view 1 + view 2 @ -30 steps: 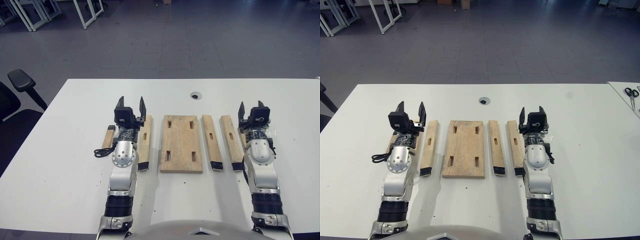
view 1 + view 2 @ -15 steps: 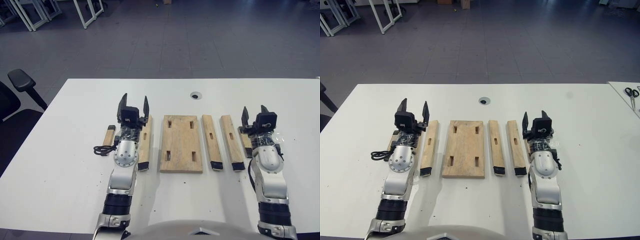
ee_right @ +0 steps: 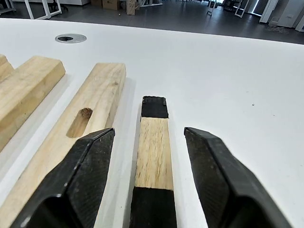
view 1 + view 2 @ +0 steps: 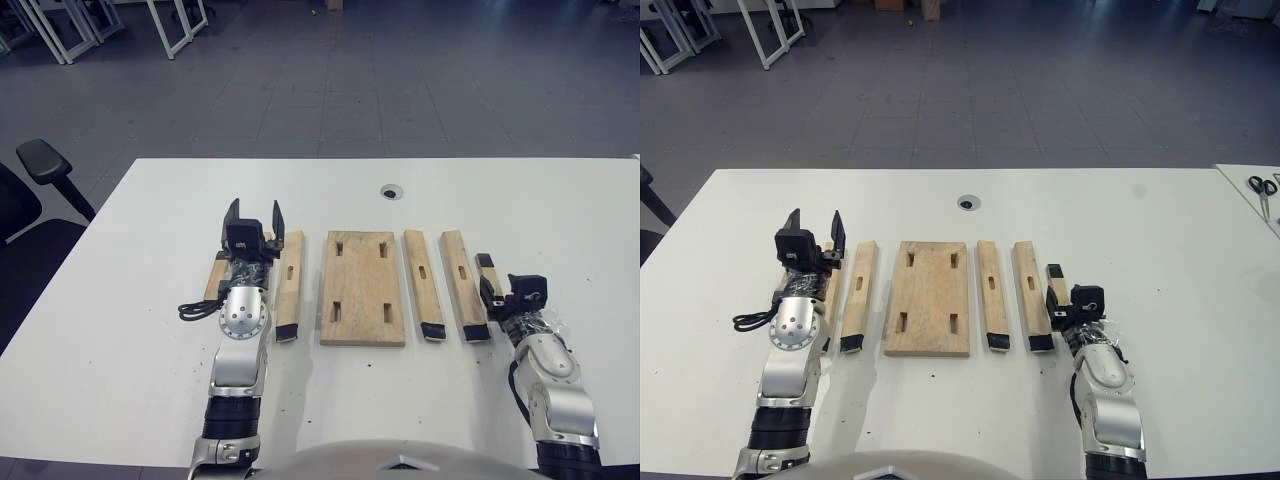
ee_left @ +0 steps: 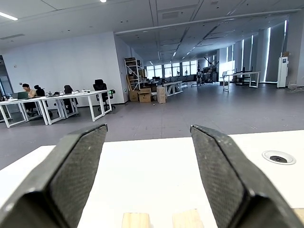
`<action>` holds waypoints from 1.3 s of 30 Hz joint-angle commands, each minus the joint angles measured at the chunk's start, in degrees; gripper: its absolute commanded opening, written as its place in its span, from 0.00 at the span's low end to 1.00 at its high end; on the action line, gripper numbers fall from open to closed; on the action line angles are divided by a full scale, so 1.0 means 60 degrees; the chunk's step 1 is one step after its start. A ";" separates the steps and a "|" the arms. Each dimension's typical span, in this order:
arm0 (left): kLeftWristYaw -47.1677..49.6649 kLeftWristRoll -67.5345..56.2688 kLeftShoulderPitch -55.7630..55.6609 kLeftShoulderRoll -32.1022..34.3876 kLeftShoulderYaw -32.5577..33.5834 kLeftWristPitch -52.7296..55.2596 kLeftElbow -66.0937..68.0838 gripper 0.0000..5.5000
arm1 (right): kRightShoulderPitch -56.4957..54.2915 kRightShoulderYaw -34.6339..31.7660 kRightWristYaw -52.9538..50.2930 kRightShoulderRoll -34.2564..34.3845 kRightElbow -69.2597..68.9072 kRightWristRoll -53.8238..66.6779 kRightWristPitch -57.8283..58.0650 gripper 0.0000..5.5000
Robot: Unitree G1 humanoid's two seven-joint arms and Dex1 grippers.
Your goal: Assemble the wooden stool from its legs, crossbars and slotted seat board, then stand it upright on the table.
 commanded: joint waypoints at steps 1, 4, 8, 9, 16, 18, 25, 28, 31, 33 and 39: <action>0.0045 -0.0031 0.0026 0.0001 0.0045 0.0186 -0.0071 0.59 | 0.0220 -0.0005 0.0110 -0.0142 0.0316 0.0013 0.0165 0.49; 0.0039 -0.0057 0.0015 -0.0017 0.0064 0.0211 -0.0062 0.59 | 0.0262 0.0017 0.0086 -0.0109 0.0511 0.0029 0.0345 0.49; -0.0056 -0.0110 -0.0033 0.0024 0.0041 0.0238 -0.0057 0.59 | 0.0377 -0.0155 0.0145 0.0068 0.0760 0.0424 0.0529 0.49; -0.0064 -0.0135 0.0034 0.0040 0.0061 0.0229 -0.0074 0.60 | 0.0411 -0.0137 0.0151 0.0082 0.0789 0.0455 0.0499 0.45; -0.0108 -0.0237 -0.0012 -0.0009 0.0025 0.0185 -0.0085 0.60 | 0.0583 0.0113 0.0147 -0.0070 0.1449 0.0074 -0.0120 0.24; -0.0171 -0.0385 -0.0227 0.0156 0.0244 0.0313 -0.0156 0.60 | 0.0415 0.0037 0.0074 -0.0114 0.1497 0.0039 -0.0375 0.23; -0.1344 -0.4344 -0.1941 0.0105 0.1633 0.4461 -0.0038 0.65 | -0.0987 0.0022 0.0335 -0.0756 0.0776 -0.0144 -0.1669 0.23; -0.1496 -0.6533 -0.2135 -0.0616 0.1866 0.6003 -0.0645 0.73 | -0.1266 0.0349 0.0411 -0.0630 -0.0202 -0.0069 -0.1498 0.23; -0.1426 -0.8603 -0.2224 -0.1069 0.2091 0.7383 -0.1091 0.74 | -0.1752 0.0631 0.0686 -0.0507 -0.0885 0.0385 -0.1150 0.23; -0.1290 -0.9529 -0.2169 -0.1260 0.2010 0.8075 -0.1290 0.74 | -0.2146 0.0818 0.0934 -0.0450 -0.1228 0.0748 -0.0892 0.23; -0.1372 -0.9458 -0.2129 -0.1233 0.1053 0.8426 -0.1110 0.74 | -0.2637 0.1689 0.2150 -0.0653 -0.1665 0.1290 -0.0691 0.23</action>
